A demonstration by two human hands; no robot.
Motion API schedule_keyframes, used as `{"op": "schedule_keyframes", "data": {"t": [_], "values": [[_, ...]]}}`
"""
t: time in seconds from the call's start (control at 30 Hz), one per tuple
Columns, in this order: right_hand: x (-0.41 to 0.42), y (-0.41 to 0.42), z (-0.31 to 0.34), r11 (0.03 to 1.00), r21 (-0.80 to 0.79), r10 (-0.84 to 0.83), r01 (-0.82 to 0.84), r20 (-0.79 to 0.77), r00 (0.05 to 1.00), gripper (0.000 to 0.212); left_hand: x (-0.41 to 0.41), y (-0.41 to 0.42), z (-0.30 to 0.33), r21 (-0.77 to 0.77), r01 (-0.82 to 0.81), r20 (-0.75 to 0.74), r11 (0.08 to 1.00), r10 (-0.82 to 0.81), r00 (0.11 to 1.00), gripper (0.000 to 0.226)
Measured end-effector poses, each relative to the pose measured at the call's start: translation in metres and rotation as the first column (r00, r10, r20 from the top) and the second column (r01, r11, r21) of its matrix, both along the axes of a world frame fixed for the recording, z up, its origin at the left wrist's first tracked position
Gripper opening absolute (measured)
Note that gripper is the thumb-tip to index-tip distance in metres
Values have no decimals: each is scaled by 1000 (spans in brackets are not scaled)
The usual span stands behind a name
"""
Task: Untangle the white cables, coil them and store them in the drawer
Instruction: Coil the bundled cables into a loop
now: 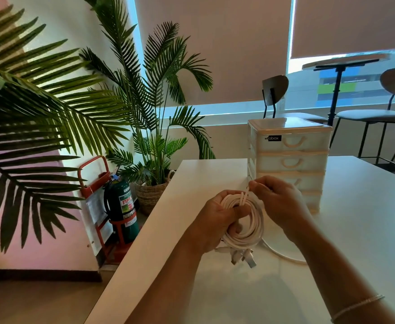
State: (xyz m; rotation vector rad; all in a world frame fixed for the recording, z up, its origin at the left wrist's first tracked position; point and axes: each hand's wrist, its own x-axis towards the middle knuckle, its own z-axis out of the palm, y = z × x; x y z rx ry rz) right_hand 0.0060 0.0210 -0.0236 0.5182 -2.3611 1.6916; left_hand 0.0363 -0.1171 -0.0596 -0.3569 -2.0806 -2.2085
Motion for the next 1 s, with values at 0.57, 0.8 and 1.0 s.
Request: {"op": "schedule_keyframes", "data": {"t": [0.57, 0.8, 1.0], "values": [[-4, 4, -10, 967, -237, 190, -91, 438, 878, 26, -6, 4, -11, -161, -122, -109, 979, 105, 988, 27], [-7, 0, -18, 906, -405, 336, -124, 510, 792, 36, -7, 7, -13, -61, -141, -82, 988, 136, 987, 31], [-11, -2, -22, 878, -453, 405, -153, 533, 743, 30, -13, 5, -15, -43, -296, -54, 954, 294, 954, 14]]}}
